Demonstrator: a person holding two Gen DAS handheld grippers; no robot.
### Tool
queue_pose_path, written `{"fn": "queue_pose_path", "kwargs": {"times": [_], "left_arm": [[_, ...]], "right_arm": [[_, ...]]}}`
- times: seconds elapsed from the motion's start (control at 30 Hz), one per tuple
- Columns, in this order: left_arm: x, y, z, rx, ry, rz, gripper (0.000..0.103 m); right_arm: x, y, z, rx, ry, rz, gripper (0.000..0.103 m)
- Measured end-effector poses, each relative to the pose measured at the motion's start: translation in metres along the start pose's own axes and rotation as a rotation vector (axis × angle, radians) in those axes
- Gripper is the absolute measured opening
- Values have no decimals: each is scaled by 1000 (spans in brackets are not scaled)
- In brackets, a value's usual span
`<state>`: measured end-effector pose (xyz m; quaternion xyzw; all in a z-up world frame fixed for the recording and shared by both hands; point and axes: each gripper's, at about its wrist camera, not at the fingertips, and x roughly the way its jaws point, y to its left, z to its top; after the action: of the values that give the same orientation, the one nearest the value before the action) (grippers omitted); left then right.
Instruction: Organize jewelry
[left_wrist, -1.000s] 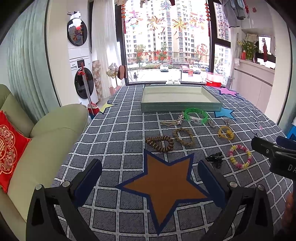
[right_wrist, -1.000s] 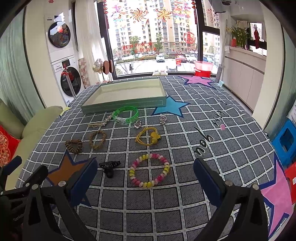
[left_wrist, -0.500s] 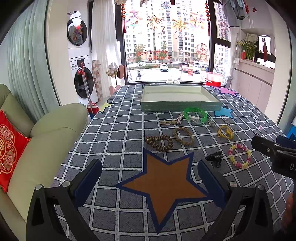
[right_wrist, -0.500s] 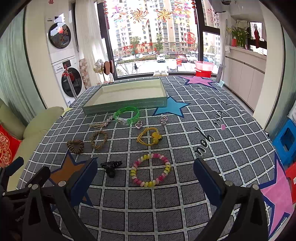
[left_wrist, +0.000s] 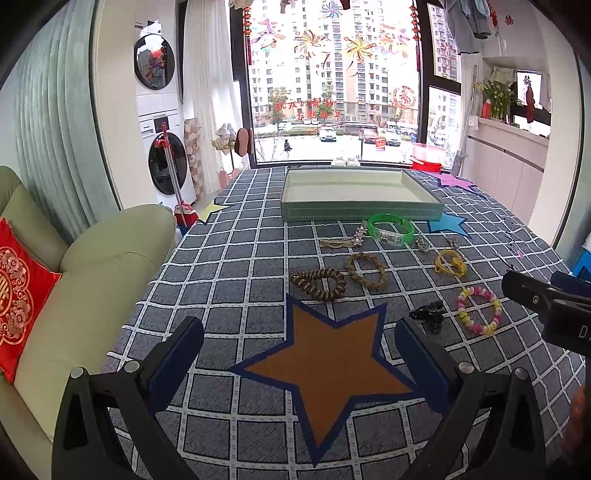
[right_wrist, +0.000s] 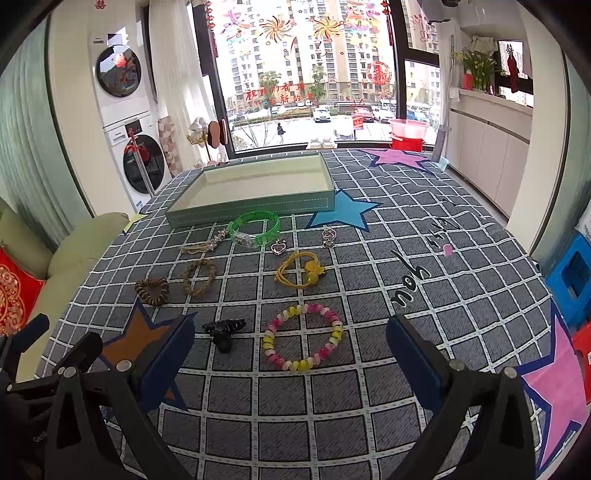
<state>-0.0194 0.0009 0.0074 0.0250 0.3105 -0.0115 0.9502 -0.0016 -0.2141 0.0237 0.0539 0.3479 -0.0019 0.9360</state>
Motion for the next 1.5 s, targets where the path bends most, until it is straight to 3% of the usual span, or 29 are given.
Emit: {"fn": "queue_pose_path", "kwargs": {"times": [1.5], "left_arm": [[8,9,0,-32,35,7,103]], "right_arm": [[0,3,-1,1,-1,8,103]]}}
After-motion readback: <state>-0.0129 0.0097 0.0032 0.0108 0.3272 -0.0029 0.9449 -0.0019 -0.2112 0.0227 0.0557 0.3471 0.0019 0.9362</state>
